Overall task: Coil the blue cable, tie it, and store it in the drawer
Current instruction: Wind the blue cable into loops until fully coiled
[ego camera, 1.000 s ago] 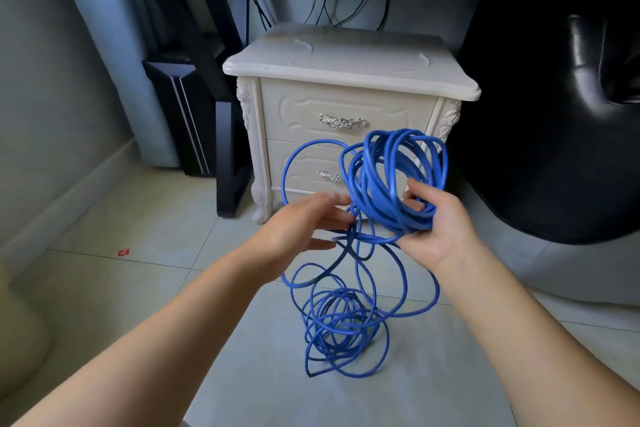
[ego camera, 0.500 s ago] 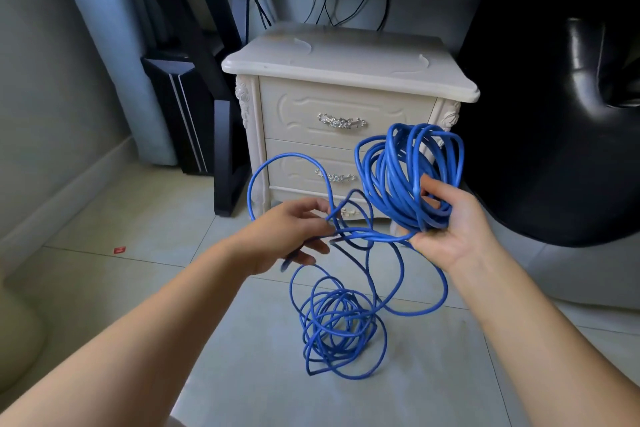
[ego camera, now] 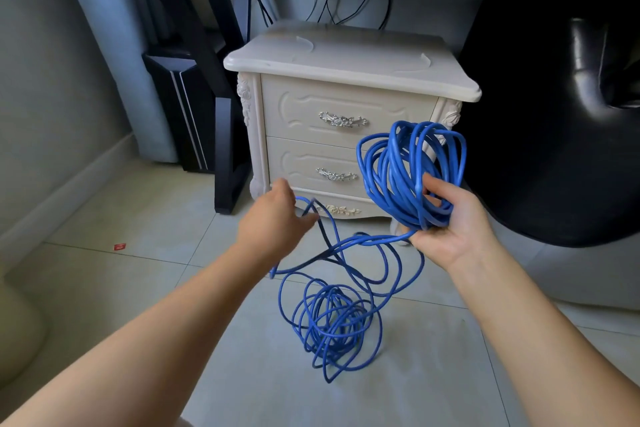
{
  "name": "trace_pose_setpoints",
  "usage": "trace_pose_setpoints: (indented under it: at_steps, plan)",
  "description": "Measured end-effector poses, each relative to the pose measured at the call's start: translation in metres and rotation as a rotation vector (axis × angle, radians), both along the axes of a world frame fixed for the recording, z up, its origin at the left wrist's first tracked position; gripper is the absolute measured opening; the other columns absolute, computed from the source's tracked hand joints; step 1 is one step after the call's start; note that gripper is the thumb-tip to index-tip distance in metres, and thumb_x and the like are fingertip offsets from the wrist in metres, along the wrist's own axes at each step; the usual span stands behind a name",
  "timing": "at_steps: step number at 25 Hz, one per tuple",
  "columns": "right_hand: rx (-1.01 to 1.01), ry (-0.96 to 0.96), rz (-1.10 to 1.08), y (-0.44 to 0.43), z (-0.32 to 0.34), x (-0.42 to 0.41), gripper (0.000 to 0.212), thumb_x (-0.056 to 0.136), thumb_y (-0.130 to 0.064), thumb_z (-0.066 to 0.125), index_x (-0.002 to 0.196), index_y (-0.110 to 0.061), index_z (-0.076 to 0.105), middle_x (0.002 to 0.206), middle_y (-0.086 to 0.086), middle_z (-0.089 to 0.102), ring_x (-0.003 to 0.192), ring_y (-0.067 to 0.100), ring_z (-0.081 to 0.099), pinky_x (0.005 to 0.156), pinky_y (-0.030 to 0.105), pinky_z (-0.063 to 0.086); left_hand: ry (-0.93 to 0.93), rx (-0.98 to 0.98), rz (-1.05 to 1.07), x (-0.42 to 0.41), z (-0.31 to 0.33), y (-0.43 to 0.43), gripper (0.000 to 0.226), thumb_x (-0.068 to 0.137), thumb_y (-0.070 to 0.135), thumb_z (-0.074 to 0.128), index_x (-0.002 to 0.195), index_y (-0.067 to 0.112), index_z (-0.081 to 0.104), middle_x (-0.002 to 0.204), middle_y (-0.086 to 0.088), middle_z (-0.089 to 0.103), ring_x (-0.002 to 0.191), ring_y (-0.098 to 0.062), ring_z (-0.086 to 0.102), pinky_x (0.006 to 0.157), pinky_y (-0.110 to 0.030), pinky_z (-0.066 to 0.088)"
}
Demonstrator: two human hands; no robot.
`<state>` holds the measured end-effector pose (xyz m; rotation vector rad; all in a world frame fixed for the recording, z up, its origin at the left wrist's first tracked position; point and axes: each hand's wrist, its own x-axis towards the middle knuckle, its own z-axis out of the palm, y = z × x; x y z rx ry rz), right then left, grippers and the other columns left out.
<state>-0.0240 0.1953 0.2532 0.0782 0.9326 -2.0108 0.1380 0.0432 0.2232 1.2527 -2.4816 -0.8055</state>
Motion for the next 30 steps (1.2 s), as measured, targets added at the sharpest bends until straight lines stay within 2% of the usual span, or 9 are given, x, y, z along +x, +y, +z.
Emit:
trace_pose_setpoints:
  at_steps: [3,6,8,12,17,22,25,27,30]
  plan:
    - [0.006,-0.012,-0.005,-0.002,0.003,0.005,0.012,0.088,-0.009,0.062,0.079,-0.014,0.058,0.085,0.000,0.052,0.094,0.023,0.059,0.063,0.040,0.059,0.123,-0.461,-0.300,-0.007,-0.008,0.012,0.038,0.082,0.037,0.060,0.116,0.020,0.059,0.112,-0.001,0.055,0.106,-0.025,0.052,0.085,-0.035,0.043]
    - [-0.004,-0.009,-0.001,-0.004,0.007,0.009,0.013,0.089,-0.009,0.061,0.077,-0.014,0.059,0.082,0.001,0.053,0.089,0.023,0.061,0.063,0.041,0.059,-0.134,-0.431,-0.566,-0.013,-0.010,0.028,0.058,0.079,0.059,0.046,0.123,0.026,0.064,0.120,0.004,0.058,0.119,-0.020,0.045,0.101,-0.035,0.034]
    - [-0.006,-0.007,-0.003,-0.003,0.008,0.009,0.016,0.088,-0.008,0.061,0.073,-0.014,0.059,0.080,0.001,0.051,0.086,0.022,0.058,0.073,0.041,0.059,-0.332,-0.424,-0.534,-0.017,-0.017,0.029,0.046,0.086,0.055,0.053,0.113,0.021,0.068,0.110,0.000,0.064,0.109,-0.023,0.054,0.091,-0.032,0.039]
    - [-0.020,0.023,-0.055,0.003,0.013,0.005,0.010,0.080,-0.007,0.065,0.076,-0.015,0.059,0.082,0.002,0.050,0.087,0.022,0.058,0.096,0.039,0.052,-0.053,-0.011,-0.333,-0.016,-0.021,0.005,0.006,0.085,0.022,0.063,0.089,0.017,0.061,0.104,-0.004,0.061,0.099,-0.024,0.063,0.078,-0.028,0.047]
    - [-0.005,0.029,-0.083,0.009,0.025,0.011,0.009,0.089,-0.006,0.059,0.088,-0.012,0.066,0.086,0.002,0.065,0.078,0.023,0.073,0.065,0.040,0.061,-0.100,0.279,-0.464,-0.011,-0.037,0.015,0.077,0.084,0.032,0.075,0.149,0.025,0.033,0.143,0.000,0.046,0.122,-0.016,0.054,0.099,-0.026,0.043]
    - [0.000,0.063,0.011,0.008,0.022,0.007,0.016,0.089,-0.008,0.058,0.074,-0.014,0.057,0.071,0.002,0.049,0.070,0.018,0.057,0.079,0.035,0.059,0.244,0.361,-0.428,-0.020,-0.021,0.015,0.078,0.087,0.007,0.068,0.151,0.033,0.030,0.140,0.000,0.048,0.122,-0.016,0.054,0.099,-0.030,0.047]
    - [0.189,0.288,-0.002,0.002,0.011,0.000,0.022,0.093,-0.009,0.055,0.073,-0.015,0.050,0.044,-0.004,0.037,0.038,0.009,0.039,0.050,0.022,0.050,0.606,0.688,-0.290,-0.015,0.011,0.012,0.032,0.099,0.024,0.053,0.130,0.020,0.059,0.126,-0.007,0.066,0.113,-0.018,0.063,0.097,-0.031,0.049]
    - [0.360,0.593,0.020,-0.001,0.006,0.002,0.014,0.090,-0.008,0.060,0.078,-0.013,0.054,0.038,-0.001,0.035,0.033,0.014,0.035,0.050,0.028,0.042,0.664,0.915,-0.297,-0.010,0.029,0.010,0.052,0.094,0.056,0.048,0.129,0.020,0.060,0.125,-0.002,0.068,0.111,-0.015,0.065,0.093,-0.034,0.051]
    - [0.587,1.036,0.163,-0.004,0.003,0.016,0.010,0.084,-0.011,0.068,0.083,-0.018,0.061,0.050,-0.002,0.047,0.040,0.018,0.044,0.052,0.028,0.041,0.504,0.740,-0.512,0.000,0.038,0.020,0.047,0.088,0.036,0.066,0.133,0.028,0.054,0.124,0.010,0.066,0.112,-0.001,0.061,0.093,-0.022,0.049]
